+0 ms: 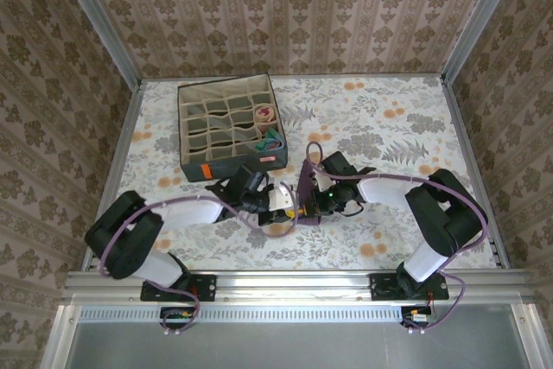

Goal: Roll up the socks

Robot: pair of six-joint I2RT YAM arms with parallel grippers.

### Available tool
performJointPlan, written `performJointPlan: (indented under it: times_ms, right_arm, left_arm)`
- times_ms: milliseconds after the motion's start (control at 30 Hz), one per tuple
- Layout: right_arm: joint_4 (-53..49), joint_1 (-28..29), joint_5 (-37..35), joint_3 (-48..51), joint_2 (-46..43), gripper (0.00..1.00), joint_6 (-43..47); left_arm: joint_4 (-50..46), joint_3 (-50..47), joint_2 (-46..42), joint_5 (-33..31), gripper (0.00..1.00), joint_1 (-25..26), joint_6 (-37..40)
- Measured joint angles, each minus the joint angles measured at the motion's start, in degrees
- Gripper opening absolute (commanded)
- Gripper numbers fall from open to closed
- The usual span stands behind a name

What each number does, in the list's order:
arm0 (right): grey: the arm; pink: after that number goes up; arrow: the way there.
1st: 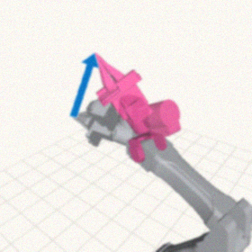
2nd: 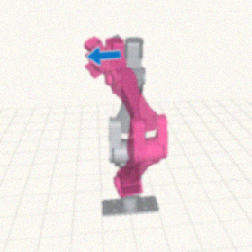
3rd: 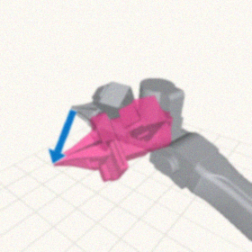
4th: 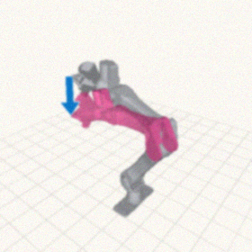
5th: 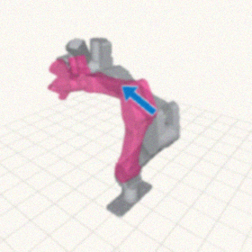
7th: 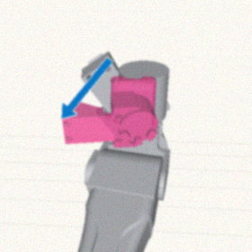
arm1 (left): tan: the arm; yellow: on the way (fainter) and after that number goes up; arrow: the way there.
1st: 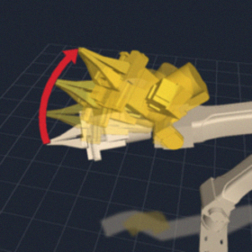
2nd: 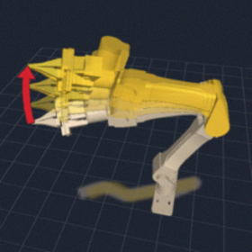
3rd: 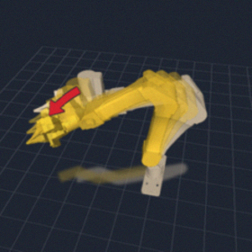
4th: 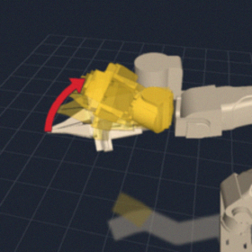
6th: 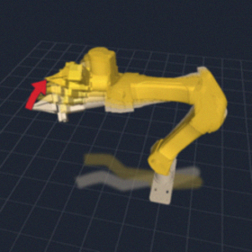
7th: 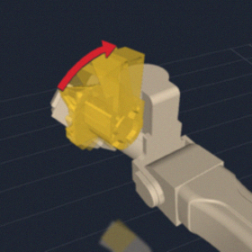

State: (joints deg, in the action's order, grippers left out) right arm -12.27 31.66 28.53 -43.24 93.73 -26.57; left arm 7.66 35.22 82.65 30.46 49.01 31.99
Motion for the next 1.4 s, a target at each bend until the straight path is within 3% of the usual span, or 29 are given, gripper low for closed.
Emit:
performJointPlan:
  times_ms: [200, 533, 600, 733, 867, 933, 1400]
  right_arm:
    - [-1.46, -0.22, 0.39, -0.94, 0.61, 0.0, -0.02]
    - [-1.84, -0.57, 1.29, -1.07, 0.83, 0.0, 0.0]
    - [-1.77, -0.87, 1.86, -0.96, 0.85, 0.0, 0.04]
    - [-0.52, -1.97, 2.91, 0.59, -0.28, 0.02, 0.85]
    - [1.11, -2.16, 2.32, 3.63, -3.43, 0.33, 2.51]
    - [1.64, -2.27, 2.47, 4.9, -5.11, 0.43, 3.06]
    - [6.19, -5.49, -4.15, 18.91, -30.25, 0.5, 0.2]
  left_arm:
    - [3.21, -1.95, -2.97, -10.14, 0.25, 8.22, 8.04]
    - [5.09, -0.7, 7.89, -18.34, 0.33, 10.21, 13.4]
    - [5.75, 0.7, 9.53, -19.02, 0.29, 10.21, 13.7]
    - [6.45, 2.36, 11.17, -19.61, 0.0, 10.16, 14.43]
    - [2.6, 5.16, 11.93, -17.73, 0.0, 10.16, 14.82]
    - [-0.9, 7.15, 12.31, -15.98, 0.0, 10.08, 14.88]
    - [-39.41, 34.05, 25.7, 4.28, 0.0, 5.84, 15.39]
